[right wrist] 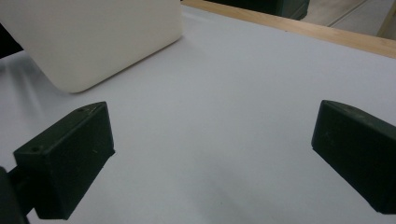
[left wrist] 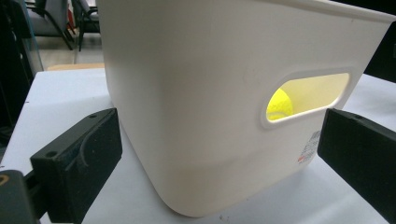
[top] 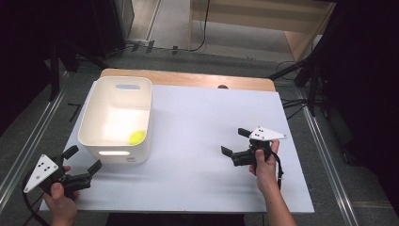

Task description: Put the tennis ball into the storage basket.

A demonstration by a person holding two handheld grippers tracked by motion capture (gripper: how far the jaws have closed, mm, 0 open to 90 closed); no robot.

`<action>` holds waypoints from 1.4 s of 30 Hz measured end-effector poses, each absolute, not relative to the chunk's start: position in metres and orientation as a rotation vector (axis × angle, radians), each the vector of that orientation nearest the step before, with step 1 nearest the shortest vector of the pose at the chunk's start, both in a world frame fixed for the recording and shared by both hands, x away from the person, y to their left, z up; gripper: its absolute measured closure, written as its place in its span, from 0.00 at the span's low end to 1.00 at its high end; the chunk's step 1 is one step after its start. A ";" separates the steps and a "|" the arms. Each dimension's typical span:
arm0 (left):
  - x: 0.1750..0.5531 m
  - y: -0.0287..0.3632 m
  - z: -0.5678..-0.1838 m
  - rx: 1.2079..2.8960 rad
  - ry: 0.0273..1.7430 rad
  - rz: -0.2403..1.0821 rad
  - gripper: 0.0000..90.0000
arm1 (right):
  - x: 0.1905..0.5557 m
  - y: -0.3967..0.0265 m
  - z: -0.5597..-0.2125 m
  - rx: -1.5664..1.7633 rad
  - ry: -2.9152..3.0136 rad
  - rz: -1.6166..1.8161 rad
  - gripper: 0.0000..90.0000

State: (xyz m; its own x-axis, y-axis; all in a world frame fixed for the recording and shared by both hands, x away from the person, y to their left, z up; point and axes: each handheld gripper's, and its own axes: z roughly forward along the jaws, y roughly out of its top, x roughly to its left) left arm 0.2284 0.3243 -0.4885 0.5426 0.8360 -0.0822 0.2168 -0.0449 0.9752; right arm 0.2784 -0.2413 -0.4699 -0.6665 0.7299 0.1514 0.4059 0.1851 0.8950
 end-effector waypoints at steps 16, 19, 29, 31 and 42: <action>0.228 0.326 -0.489 1.568 0.920 0.627 0.00 | 0.256 -0.280 -0.483 1.144 2.082 1.484 0.00; 0.228 0.326 -0.489 1.563 0.921 0.629 0.00 | 0.253 -0.286 -0.486 1.153 2.077 1.479 0.00; 0.228 0.326 -0.489 1.559 0.921 0.630 0.00 | 0.239 -0.308 -0.488 1.186 2.044 1.474 0.00; 0.228 0.327 -0.489 1.559 0.920 0.629 0.00 | 0.236 -0.313 -0.489 1.193 2.038 1.472 0.00; 0.228 0.326 -0.489 1.558 0.923 0.633 0.00 | 0.221 -0.333 -0.495 1.236 1.995 1.468 0.00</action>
